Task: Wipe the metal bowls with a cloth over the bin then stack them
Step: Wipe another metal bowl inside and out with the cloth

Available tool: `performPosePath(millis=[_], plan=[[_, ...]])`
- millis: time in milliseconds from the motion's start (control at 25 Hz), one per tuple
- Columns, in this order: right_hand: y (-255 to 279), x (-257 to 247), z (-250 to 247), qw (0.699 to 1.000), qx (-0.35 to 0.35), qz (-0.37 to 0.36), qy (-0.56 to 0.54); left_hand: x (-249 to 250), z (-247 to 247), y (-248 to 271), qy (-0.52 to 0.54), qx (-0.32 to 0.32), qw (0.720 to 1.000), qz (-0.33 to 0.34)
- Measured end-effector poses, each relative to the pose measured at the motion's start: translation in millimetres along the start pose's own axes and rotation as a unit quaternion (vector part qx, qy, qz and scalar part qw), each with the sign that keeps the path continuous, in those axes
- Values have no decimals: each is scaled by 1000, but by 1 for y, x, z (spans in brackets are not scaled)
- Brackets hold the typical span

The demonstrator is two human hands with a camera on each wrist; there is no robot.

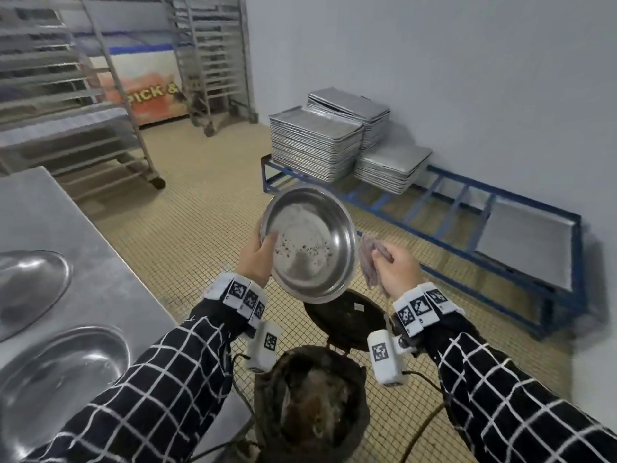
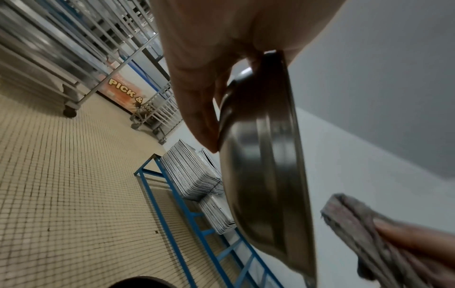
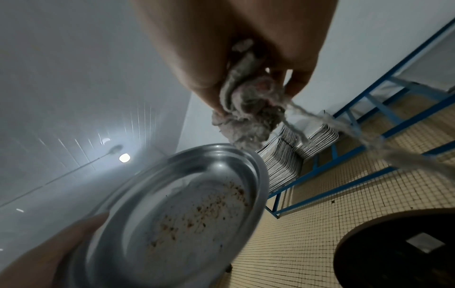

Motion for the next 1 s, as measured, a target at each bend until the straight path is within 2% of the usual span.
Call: performPosePath(millis=[160,360,520,600,680,760,800,840,880,920,960,1000], plan=[[-18,8,27,999,-9,3,49,-25,5,1,-56,-62,996,-15],[-30,-13,70,996,-40,-51,68,-22,12,9,-73,-96,993,-10],[-21,-52,96,984,-86,-151,45,-5,17,10,-82,-108,991,4],[-3,-73,113,962,-161,-218,42,4,18,6,-97,-109,989,28],[19,-80,130,920,-244,-283,122,10,18,0,-112,-108,987,44],[33,-66,140,868,-327,-301,222,13,17,-3,-124,-107,985,46],[35,-58,140,856,-351,-296,238,14,16,-4,-131,-104,985,50],[30,-55,134,865,-345,-291,219,15,15,-6,-137,-101,984,54],[21,-57,122,889,-311,-283,180,16,13,-6,-141,-97,984,57],[8,-64,105,914,-252,-286,140,19,12,-5,-136,-97,984,58],[-5,-74,87,925,-184,-308,126,21,12,-6,-135,-98,984,59],[-16,-87,73,921,-128,-343,134,26,13,-5,-140,-98,983,64]])
Point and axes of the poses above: each hand's wrist, its own y-axis away from the middle knuckle, its own z-axis out of the palm, x = y × z, the point moved 10 cm from there along -y, towards the middle knuckle, and after that the axes turned 2 degrees about -z, right-handed, at the moved point
